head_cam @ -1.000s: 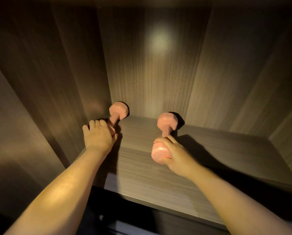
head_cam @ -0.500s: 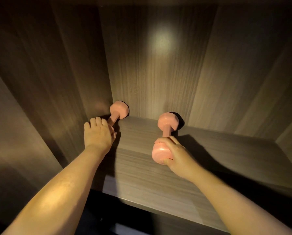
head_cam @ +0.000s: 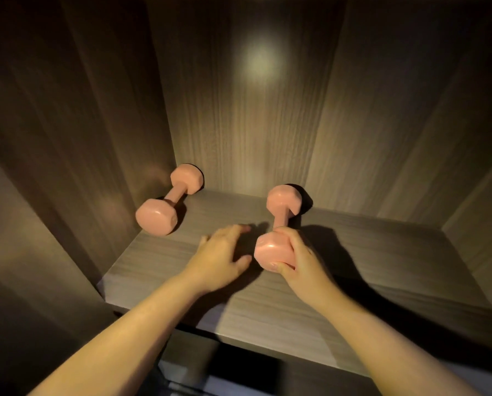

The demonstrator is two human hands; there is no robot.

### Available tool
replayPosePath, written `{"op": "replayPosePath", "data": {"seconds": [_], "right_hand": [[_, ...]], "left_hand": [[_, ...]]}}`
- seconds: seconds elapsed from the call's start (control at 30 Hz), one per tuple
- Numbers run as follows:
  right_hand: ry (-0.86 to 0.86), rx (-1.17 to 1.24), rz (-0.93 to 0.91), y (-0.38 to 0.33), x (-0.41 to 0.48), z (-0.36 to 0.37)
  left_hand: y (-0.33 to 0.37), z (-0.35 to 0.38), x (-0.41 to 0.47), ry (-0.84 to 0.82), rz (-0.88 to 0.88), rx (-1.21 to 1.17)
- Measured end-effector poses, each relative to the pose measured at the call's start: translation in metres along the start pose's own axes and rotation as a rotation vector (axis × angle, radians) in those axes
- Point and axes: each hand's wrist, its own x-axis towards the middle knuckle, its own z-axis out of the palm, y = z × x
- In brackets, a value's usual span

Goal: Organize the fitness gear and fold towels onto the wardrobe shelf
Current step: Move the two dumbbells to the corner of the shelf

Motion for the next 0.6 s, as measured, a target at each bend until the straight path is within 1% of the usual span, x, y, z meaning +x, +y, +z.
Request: {"op": "replayPosePath", "data": {"seconds": [0.1,0.17,0.27,0.4,0.6], "right_hand": [[-0.017,-0.022,-0.013,-0.005,0.000,-0.008],[-0.055,-0.062,-0.004,-0.010,0.002,-0.012],[-0.089,-0.151,0.044,-0.015,0.006,-0.018],[-0.118,-0.203,0.063,-0.022,0.010,-0.015],[-0.142,-0.214,0.035,-0.041,0.021,0.013]], "left_hand": [[0.013,0.013,0.000,-0.005,0.090,-0.137],[0.018,0.015,0.003,0.001,0.101,-0.214],[0.020,0.014,0.008,-0.032,0.115,-0.257],[0.013,0.010,0.011,-0.067,0.114,-0.221],[-0.013,-0.015,0.003,-0.080,0.052,-0.114]]}}
